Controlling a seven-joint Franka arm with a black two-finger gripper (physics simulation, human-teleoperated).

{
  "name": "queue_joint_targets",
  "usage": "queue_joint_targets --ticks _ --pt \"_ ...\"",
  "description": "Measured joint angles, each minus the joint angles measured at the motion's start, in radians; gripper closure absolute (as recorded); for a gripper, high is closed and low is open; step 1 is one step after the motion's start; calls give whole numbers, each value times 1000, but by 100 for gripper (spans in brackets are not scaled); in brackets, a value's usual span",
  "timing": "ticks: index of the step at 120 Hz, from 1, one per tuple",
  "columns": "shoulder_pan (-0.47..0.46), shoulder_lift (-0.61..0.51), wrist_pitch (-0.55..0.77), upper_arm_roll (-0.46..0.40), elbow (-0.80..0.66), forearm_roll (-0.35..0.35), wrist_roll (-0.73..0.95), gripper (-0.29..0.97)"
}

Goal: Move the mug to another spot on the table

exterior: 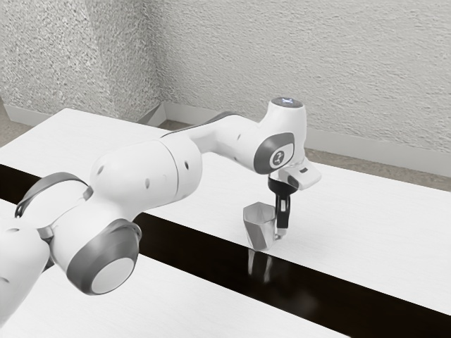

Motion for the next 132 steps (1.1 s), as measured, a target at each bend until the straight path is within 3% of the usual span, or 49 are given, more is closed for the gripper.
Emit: queue_joint_targets --ticks 26,54,98,132 --pt "-2 -1 -1 1 1 0 0 47" --pt "-5 -3 0 9 0 2 -1 56" --pt "-30 -31 -43 48 -4 13 -12 64" --pt "-49 -29 -95 53 -9 102 -32 64"
